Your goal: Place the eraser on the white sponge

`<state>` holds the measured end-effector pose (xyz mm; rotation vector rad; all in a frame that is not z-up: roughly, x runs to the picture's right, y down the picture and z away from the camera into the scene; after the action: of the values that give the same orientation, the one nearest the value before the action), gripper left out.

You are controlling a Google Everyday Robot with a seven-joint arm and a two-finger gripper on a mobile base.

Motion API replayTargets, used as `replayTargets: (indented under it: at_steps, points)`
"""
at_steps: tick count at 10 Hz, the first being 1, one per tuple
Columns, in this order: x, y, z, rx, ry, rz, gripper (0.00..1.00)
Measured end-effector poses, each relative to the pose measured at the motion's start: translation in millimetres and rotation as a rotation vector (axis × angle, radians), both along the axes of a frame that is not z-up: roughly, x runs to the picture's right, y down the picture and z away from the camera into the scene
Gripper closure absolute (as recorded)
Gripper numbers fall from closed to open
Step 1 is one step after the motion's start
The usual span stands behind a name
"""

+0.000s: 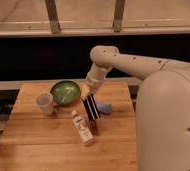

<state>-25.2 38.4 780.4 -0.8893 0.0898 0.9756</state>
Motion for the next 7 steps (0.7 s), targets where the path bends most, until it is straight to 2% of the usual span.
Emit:
replayTargets:
  at_steps: [4,7]
  points:
    - [1.6,0.1,0.2,0.001,0.014,-0.002,1.0]
    - [30.3,-23.1,11.9,0.03,0.116,0.002,1.0]
